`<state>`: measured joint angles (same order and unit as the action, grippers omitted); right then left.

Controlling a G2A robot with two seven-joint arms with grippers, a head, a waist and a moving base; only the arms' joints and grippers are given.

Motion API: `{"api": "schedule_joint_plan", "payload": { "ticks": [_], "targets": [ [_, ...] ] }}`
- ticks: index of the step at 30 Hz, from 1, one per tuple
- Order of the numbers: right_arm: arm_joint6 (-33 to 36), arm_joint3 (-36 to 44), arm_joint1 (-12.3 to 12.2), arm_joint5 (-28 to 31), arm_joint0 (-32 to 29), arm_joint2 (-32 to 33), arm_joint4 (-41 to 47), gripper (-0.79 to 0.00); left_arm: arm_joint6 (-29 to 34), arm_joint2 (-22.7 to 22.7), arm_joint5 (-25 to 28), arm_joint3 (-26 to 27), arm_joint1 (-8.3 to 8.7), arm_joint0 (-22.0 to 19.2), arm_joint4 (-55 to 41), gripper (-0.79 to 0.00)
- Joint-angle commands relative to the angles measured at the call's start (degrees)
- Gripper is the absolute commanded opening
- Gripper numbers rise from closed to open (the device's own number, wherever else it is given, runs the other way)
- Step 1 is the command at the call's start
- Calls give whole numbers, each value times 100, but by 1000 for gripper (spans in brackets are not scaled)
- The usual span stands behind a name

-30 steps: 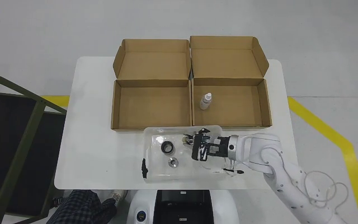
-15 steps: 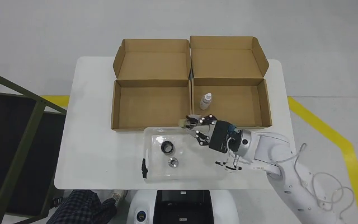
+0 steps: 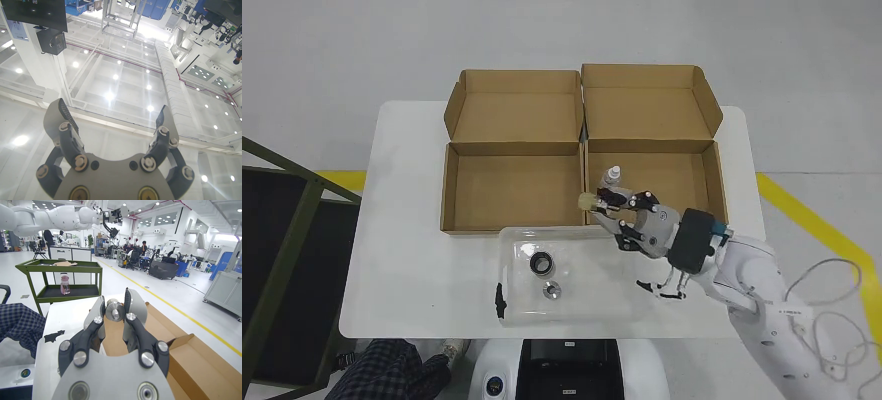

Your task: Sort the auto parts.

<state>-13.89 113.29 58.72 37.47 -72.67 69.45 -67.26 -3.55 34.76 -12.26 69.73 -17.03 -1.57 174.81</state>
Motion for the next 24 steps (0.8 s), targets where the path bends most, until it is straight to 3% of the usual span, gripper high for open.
{"api": "schedule_joint_plan", "payload": {
  "ticks": [1, 10, 24],
  "targets": [
    [-106, 24, 1, -24, -38, 74, -6, -785, 0, 0, 0, 0, 0, 0, 0, 0],
    [-711, 39, 25, -172, -204, 323, 80, -785, 0, 0, 0, 0, 0, 0, 0, 0],
    [-1093, -63, 82, -259, -272, 432, 100, -785, 0, 0, 0, 0, 0, 0, 0, 0]
  ]
}}
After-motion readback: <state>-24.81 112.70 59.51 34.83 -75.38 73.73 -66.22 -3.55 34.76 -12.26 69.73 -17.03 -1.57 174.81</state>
